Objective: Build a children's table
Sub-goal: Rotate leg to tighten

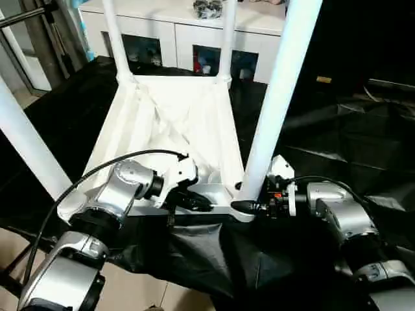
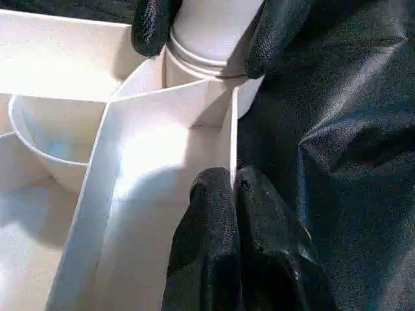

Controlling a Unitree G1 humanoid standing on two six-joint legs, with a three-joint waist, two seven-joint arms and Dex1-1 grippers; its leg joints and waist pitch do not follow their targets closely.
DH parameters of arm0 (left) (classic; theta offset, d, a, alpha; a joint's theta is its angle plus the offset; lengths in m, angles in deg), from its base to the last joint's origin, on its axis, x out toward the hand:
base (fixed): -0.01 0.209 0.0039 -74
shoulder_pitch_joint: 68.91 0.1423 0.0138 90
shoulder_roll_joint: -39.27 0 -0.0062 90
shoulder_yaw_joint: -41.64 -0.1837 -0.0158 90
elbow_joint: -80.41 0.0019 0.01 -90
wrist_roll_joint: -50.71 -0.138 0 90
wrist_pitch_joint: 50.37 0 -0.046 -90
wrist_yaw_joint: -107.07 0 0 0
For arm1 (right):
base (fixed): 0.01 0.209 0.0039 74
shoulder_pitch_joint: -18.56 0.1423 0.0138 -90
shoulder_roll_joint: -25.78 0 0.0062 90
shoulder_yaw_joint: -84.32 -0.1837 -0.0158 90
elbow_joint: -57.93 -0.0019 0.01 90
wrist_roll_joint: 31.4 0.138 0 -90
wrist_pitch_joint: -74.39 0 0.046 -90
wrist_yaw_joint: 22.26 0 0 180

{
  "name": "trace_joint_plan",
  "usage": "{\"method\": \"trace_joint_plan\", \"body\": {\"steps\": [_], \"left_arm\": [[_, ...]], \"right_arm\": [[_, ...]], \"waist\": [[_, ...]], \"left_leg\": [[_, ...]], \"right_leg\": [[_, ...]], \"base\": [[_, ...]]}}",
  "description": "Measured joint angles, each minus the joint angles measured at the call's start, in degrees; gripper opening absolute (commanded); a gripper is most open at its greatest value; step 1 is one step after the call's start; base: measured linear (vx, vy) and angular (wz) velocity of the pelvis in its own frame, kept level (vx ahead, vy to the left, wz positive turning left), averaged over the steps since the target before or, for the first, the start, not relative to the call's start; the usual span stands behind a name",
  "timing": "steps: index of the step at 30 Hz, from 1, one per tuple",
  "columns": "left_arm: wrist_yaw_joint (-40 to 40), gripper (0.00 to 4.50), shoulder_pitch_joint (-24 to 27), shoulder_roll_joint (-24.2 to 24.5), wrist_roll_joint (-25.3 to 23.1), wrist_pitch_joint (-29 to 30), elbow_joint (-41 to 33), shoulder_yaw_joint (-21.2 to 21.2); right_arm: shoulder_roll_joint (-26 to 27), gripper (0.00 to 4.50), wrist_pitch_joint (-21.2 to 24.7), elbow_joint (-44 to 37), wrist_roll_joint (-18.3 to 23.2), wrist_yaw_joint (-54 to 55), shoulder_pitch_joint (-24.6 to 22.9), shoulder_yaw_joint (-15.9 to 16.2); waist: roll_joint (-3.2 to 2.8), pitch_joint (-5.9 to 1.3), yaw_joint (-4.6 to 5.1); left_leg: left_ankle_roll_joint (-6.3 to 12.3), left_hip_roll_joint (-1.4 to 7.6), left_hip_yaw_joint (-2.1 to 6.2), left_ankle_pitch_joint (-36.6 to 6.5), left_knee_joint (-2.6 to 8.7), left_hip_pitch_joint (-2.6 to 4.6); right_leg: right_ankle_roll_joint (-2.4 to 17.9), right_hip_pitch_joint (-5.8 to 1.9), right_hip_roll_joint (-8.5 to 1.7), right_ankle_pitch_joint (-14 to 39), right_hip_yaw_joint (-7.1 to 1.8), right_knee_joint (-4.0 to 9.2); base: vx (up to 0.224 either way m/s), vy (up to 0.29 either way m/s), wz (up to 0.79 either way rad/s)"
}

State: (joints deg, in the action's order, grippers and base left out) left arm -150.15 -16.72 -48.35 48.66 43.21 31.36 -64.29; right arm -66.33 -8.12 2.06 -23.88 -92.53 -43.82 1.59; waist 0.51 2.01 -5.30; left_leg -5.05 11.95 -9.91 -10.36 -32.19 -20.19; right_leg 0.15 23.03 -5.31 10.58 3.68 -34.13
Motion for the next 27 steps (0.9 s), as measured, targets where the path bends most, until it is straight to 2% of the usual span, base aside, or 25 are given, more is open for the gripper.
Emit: {"method": "trace_joint_plan", "body": {"steps": [4, 8, 14, 17, 18, 20, 22, 25, 27], "left_arm": [[6.44, 0.00, -0.65, -1.27, -0.92, 0.98, 1.58, 1.08], [15.71, 0.00, -1.30, -4.16, -2.45, 2.87, 2.69, 2.57], [24.27, 0.00, -1.15, -8.13, -3.29, 5.42, 2.46, 3.46], [25.75, 0.00, -0.30, -8.92, -3.35, 6.49, 0.97, 3.86], [25.88, 0.00, -0.24, -8.94, -3.35, 6.63, 0.81, 3.86], [26.15, 0.00, -0.13, -9.02, -3.35, 6.66, 0.53, 3.86], [25.92, 0.00, -0.05, -9.15, -3.34, 6.23, 0.42, 3.85], [24.48, 0.00, -0.05, -9.02, -3.33, 5.50, 0.28, 3.81], [22.74, 0.00, -0.01, -8.34, -3.22, 4.84, -0.02, 3.70]], "right_arm": [[3.54, 2.50, -0.47, 2.91, -0.41, 10.06, 0.53, -2.65], [8.82, 2.49, -0.74, 8.43, -1.06, 26.07, 3.85, -5.90], [14.06, 2.49, -0.72, 12.39, -1.46, 42.58, 6.73, -9.32], [14.95, 2.49, -2.75, 13.69, -1.59, 44.91, 7.01, -9.71], [15.08, 2.84, -3.26, 14.00, -1.59, 45.24, 7.08, -9.73], [15.15, 3.19, -3.84, 14.97, -1.58, 45.36, 7.67, -9.90], [15.09, 3.21, -4.42, 14.92, -2.57, 44.52, 7.79, -9.83], [13.58, 3.60, -5.50, 14.71, -3.72, 41.65, 7.59, -8.79], [12.17, 3.60, -6.30, 13.53, -3.62, 37.03, 6.68, -7.83]], "waist": [[0.03, 0.01, 0.38], [0.16, 0.07, 2.16], [0.23, 0.01, 3.07], [0.20, -0.07, 3.22], [0.18, -0.09, 3.27], [0.13, -0.12, 3.36], [0.17, -0.11, 3.34], [0.17, -0.11, 3.27], [0.17, -0.11, 3.24]], "left_leg": [[-0.02, 0.00, 0.03, 0.03, -0.10, 0.17], [-0.04, -0.03, 0.21, 0.04, -0.13, 0.23], [-0.04, -0.05, 0.21, 0.03, -0.10, 0.24], [-0.04, -0.05, 0.21, 0.03, -0.10, 0.23], [-0.04, -0.05, 0.21, 0.03, -0.11, 0.23], [-0.04, -0.05, 0.19, 0.04, -0.12, 0.21], [-0.04, -0.03, 0.18, 0.03, -0.11, 0.16], [-0.05, -0.06, 0.12, 0.01, -0.09, 0.12], [-0.06, -0.06, 0.06, -0.01, -0.02, 0.10]], "right_leg": [[-0.05, -0.28, 0.00, 0.00, -0.05, -0.05], [-0.27, -0.29, -0.02, 0.14, -0.08, 0.12], [-0.27, -0.28, -0.02, 0.13, -0.09, 0.15], [-0.26, -0.29, -0.02, 0.11, -0.09, 0.14], [-0.26, -0.28, -0.02, 0.10, -0.10, 0.14], [-0.24, -0.27, -0.02, 0.05, -0.11, 0.14], [-0.24, -0.24, -0.01, 0.04, -0.10, 0.13], [0.05, -0.21, -0.02, -0.13, -0.12, 0.15], [0.08, -0.09, -0.01, -0.16, -0.11, 0.15]], "base": [[-0.013, 0.000, -0.01], [-0.026, 0.000, -0.03], [0.000, 0.000, 0.00], [0.000, 0.000, 0.00], [0.000, 0.000, 0.00], [0.000, 0.000, 0.00], [0.000, 0.000, 0.00], [0.000, 0.000, 0.00], [0.000, 0.000, 0.00]]}}
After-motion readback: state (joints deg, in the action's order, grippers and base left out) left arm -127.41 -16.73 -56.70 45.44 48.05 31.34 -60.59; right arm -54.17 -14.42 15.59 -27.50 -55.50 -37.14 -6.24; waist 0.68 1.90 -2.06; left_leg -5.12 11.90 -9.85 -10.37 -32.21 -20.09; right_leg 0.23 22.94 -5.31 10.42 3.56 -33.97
